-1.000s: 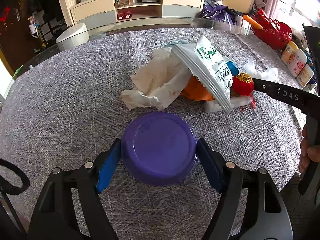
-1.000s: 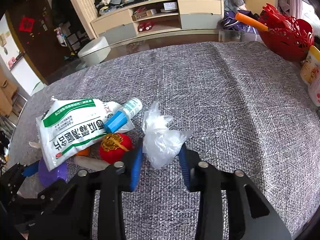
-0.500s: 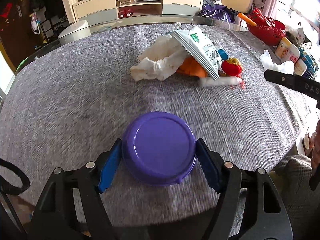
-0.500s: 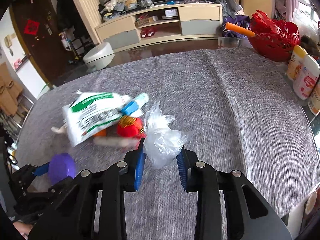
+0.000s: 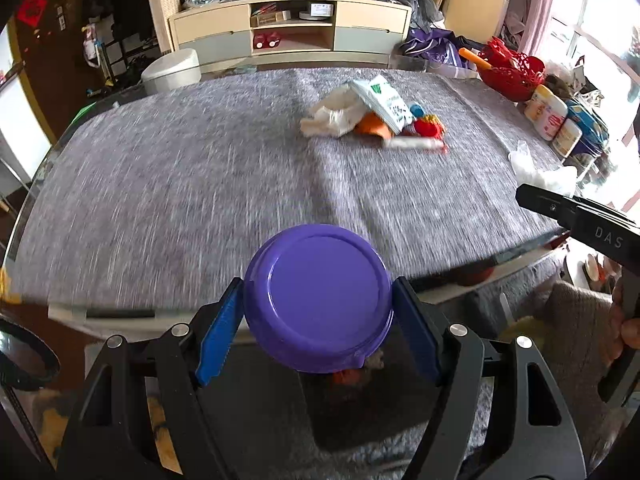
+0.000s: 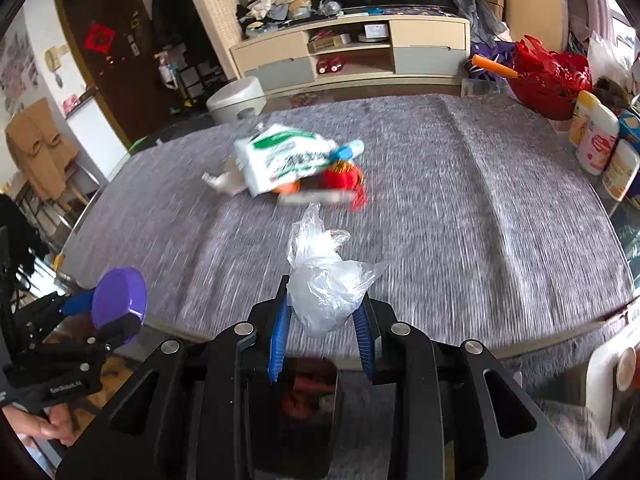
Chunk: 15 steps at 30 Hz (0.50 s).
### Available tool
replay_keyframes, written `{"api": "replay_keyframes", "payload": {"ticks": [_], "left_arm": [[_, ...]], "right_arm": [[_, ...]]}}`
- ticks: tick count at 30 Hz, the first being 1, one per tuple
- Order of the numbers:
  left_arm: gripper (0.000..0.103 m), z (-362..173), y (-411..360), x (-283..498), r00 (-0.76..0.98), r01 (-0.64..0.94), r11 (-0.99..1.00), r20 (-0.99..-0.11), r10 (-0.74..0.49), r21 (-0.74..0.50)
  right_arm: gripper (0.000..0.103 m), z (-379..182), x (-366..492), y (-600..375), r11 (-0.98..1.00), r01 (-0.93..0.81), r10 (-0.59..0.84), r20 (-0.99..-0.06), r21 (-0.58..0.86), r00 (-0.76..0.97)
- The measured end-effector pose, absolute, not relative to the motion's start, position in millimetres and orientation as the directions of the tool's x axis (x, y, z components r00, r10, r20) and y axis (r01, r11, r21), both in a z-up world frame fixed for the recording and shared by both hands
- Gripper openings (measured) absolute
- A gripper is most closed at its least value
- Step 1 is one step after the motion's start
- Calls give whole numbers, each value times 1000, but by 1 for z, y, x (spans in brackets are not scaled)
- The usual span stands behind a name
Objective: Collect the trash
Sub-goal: 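Lower the bag and purple lid into the black bin and open both tools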
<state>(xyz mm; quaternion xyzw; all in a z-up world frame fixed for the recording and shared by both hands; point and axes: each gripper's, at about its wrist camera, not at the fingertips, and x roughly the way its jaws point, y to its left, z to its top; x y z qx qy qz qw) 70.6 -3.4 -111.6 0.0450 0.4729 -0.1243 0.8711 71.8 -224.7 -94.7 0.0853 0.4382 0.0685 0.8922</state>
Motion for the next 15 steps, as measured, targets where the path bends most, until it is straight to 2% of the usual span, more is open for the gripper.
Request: {"api": "replay_keyframes", "payload": {"ticks": [7,15], "left_arm": [[71,-125,1,26,492,279,958,-848,-199,-62],[71,-170,-3,1,407,298,948,-885,-228,-108]], "right_arm": [[31,-109,31,-207,979,-65,194,-790,192,581],[31,-162,17,-188,975,-83,222,-845,208,486]]}}
